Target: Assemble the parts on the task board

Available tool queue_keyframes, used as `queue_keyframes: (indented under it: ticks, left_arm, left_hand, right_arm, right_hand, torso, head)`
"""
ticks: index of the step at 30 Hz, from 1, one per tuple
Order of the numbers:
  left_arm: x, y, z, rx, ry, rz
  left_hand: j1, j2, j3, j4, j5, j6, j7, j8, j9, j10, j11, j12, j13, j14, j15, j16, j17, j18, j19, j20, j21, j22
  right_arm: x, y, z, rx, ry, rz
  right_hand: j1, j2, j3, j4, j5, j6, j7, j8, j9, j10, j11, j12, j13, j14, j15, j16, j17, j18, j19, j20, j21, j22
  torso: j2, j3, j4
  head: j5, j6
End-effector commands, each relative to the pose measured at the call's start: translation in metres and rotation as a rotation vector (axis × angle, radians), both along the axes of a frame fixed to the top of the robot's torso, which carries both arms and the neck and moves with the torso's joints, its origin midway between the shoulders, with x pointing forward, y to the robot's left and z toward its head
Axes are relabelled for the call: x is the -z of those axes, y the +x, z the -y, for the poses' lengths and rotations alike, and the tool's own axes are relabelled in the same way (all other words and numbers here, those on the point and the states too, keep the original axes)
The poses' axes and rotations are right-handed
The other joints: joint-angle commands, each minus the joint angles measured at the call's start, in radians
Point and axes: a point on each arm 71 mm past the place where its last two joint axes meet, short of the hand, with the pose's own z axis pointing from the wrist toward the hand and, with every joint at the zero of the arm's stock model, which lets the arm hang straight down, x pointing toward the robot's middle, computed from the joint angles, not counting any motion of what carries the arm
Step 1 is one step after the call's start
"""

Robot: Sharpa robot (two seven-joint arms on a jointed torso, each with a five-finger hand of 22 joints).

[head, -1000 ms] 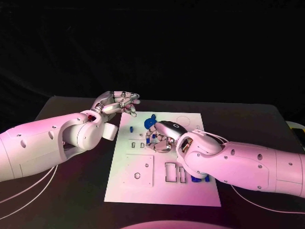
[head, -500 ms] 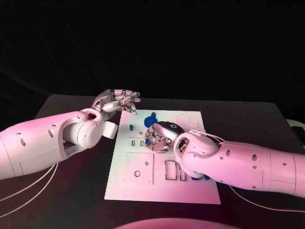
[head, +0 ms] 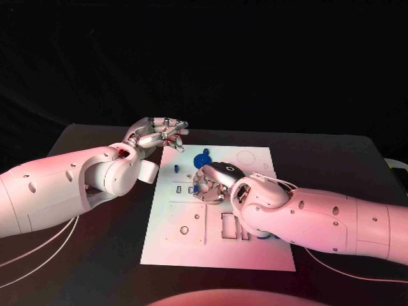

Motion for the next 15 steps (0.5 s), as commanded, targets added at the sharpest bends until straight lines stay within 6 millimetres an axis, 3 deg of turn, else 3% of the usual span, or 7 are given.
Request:
queue_keyframes:
  ticks: [1,15]
  left_arm:
    - [-0.0010,-0.0004,0.0016,0.007,-0.004,0.005]
    - [-0.0008,-0.0003,0.0012,0.007,-0.004,0.003]
  left_hand:
    - [-0.008,-0.001,-0.004,0.001,-0.005,0.005,-0.002,-0.001,0.001,-0.005,0.005,0.001,0.000,-0.009,-0.001,0.007,0.001,0.003,-0.007,0.001,0.005,0.001]
    - [-0.009,-0.001,-0.004,0.001,-0.005,0.005,-0.001,-0.001,0.001,-0.008,0.006,0.001,0.000,-0.010,0.000,0.008,0.003,0.003,-0.009,0.001,0.007,0.002]
  right_arm:
    - [0.0024,-0.0006,0.0003,-0.010,-0.022,0.011]
    - [0.0044,0.0008,0.0016,-0.012,-0.042,0.010]
  right_hand:
    - [-0.004,-0.005,-0.003,0.003,-0.006,-0.008,0.000,-0.006,0.000,0.102,0.001,-0.001,0.257,0.104,-0.003,0.004,0.263,-0.007,0.105,-0.006,0.004,0.264]
    - [0.002,-0.020,-0.003,-0.005,-0.010,-0.028,0.008,-0.016,-0.003,0.096,0.008,-0.010,0.249,0.104,0.003,0.004,0.263,-0.007,0.105,-0.002,0.004,0.264]
  torso:
    - [0.000,0.0001,-0.0002]
    - [0.000,0.0007,-0.0001]
  head:
    - [0.002,-0.001]
    - [0.004,-0.001]
